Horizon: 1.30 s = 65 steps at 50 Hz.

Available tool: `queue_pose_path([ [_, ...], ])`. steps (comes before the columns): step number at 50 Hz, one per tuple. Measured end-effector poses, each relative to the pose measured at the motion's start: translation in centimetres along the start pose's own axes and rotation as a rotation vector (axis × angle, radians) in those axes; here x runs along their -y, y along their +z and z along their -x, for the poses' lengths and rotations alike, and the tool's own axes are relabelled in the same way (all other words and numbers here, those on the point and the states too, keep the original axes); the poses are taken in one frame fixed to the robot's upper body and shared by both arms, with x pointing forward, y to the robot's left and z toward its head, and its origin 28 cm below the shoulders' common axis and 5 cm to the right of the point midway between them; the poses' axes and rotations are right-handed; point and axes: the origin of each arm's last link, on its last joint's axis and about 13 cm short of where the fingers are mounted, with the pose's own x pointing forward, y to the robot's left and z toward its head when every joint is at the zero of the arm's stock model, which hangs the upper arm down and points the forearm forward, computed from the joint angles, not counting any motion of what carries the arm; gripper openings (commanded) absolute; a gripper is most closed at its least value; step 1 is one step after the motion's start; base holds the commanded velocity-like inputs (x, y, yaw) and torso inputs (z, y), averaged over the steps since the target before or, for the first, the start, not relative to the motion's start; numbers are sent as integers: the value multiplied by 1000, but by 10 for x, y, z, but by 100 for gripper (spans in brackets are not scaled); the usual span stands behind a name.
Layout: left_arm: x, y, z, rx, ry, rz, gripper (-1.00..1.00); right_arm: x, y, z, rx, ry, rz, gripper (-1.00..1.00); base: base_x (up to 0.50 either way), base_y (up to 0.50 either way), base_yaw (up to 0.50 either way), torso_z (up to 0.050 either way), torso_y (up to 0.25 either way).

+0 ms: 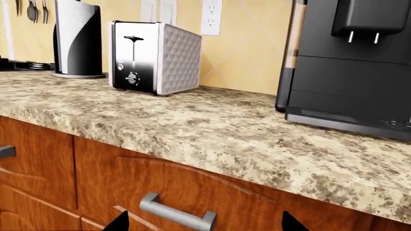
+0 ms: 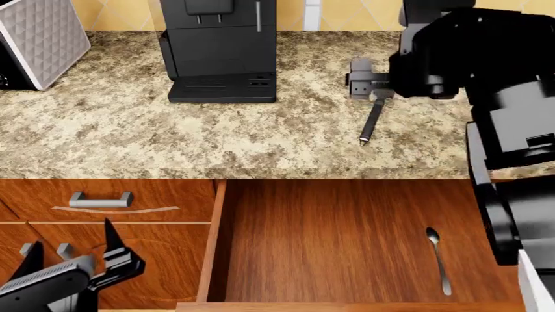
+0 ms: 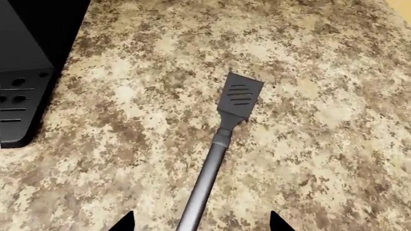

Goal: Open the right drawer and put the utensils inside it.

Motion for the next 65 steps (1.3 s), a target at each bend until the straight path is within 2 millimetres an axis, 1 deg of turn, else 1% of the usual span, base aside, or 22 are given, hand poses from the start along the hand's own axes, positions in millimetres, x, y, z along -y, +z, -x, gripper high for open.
queue_pose_path([
  [9,-1,0,1,3,2,4,100,-10,6,2,-32,-77,-62,100,0,0,0,0,0],
  [15,-2,1,2,5,5,6,100,-21,6,3,-52,-121,-89,100,0,0,0,0,0],
  [24,-6,0,5,6,16,13,100,-41,4,3,-73,-136,-81,100,0,0,0,0,0],
  [31,-9,-1,6,5,23,18,100,-50,3,3,-66,-158,-76,100,0,0,0,0,0],
  [43,-11,-3,8,0,35,22,100,-57,4,-1,-13,-214,-97,100,0,0,0,0,0],
  [56,-13,-4,8,1,38,23,100,-57,2,-5,8,-243,-112,100,0,0,0,0,0],
  [65,-13,-4,8,-1,38,15,100,-56,3,-5,24,-243,-111,100,0,0,0,0,-205],
])
